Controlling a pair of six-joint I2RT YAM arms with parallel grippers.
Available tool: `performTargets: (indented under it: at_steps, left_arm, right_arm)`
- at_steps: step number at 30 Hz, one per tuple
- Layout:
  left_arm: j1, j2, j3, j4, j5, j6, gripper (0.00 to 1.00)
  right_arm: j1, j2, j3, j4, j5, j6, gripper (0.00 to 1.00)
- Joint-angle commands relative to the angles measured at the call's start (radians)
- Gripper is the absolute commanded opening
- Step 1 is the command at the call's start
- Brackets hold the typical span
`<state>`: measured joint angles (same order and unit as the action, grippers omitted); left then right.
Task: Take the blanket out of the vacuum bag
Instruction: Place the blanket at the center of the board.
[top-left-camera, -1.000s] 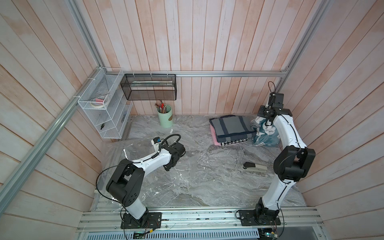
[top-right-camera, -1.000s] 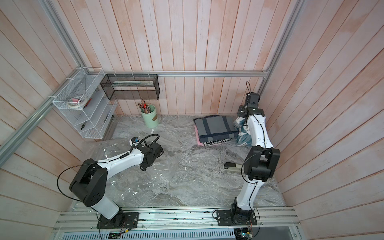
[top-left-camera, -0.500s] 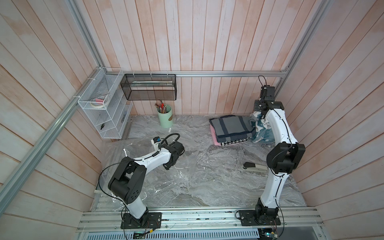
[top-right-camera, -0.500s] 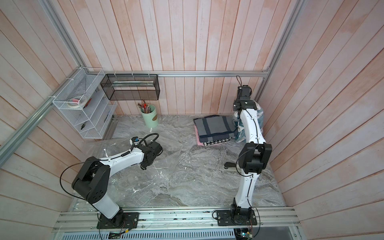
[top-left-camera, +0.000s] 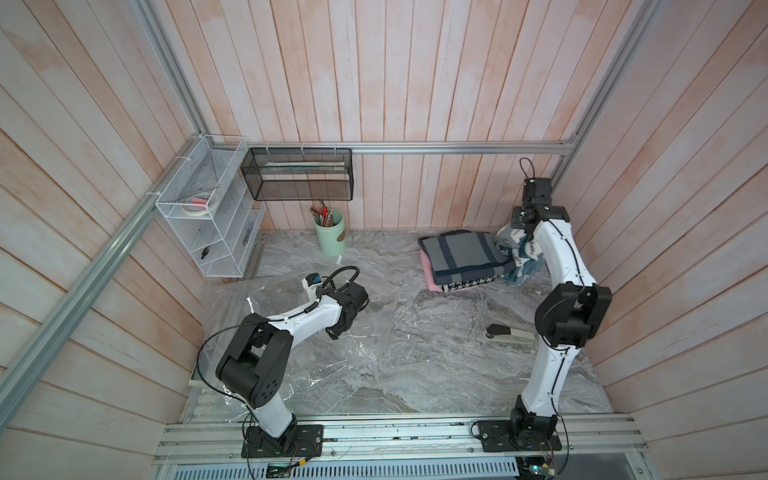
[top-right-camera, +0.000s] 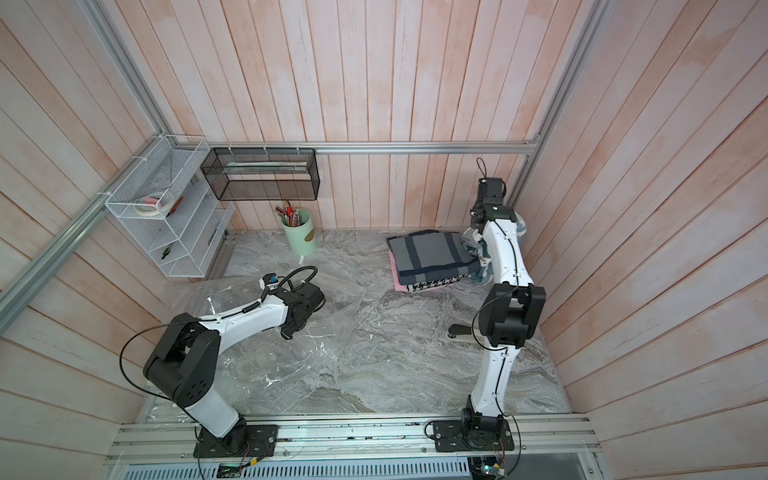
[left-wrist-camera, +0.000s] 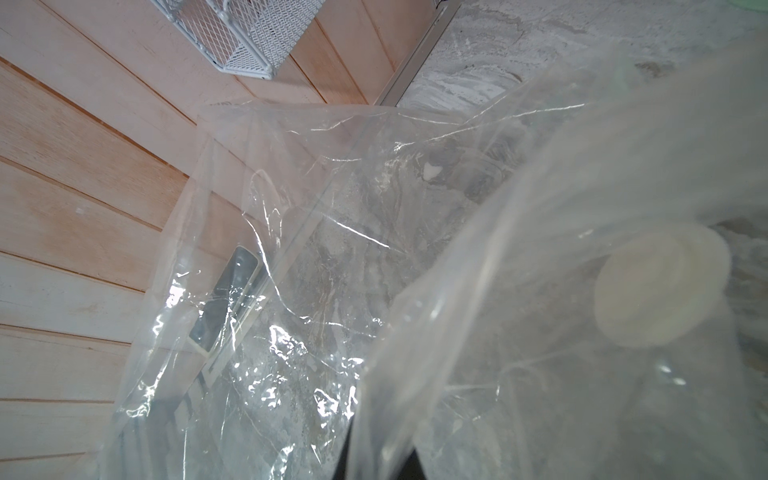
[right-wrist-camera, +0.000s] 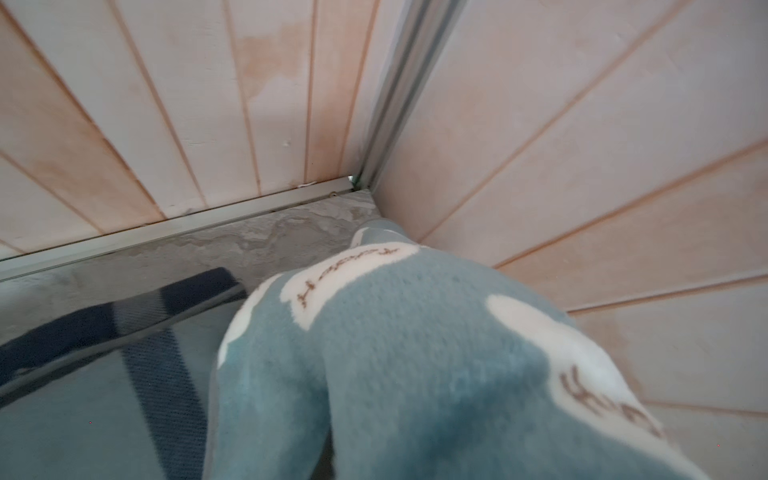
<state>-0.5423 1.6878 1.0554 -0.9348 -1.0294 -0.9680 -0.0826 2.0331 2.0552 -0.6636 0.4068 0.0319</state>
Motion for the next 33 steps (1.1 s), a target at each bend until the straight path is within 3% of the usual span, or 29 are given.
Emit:
performTargets:
  at_steps: [1, 6, 14, 19, 26, 33]
  left_arm:
    - [0.008, 0.006, 0.008, 0.013, -0.021, 0.009, 0.0]
    - [0.008, 0.027, 0.023, 0.022, -0.012, 0.026, 0.0]
    - [0.007, 0.019, 0.027, 0.021, -0.011, 0.031, 0.0]
    - [0.007, 0.012, 0.023, 0.015, -0.01, 0.02, 0.0]
    - [0.007, -0.014, 0.016, 0.006, -0.012, 0.014, 0.0]
    - [0.009, -0.017, 0.021, -0.001, -0.021, 0.011, 0.0]
  right_arm:
    - [-0.057, -0.112, -0.087, 0.07, 0.046, -0.022, 0.0]
    - [-0.142, -0.242, -0.266, 0.161, 0.026, -0.007, 0.0]
    - [-0.182, -0.304, -0.328, 0.15, 0.0, 0.014, 0.0]
    - [-0.033, -0.327, -0.358, 0.196, 0.106, -0.041, 0.0]
    - [0.163, -0.195, -0.217, 0.163, 0.178, -0.064, 0.0]
    - [0.388, 0.062, 0.12, 0.014, 0.238, -0.073, 0.0]
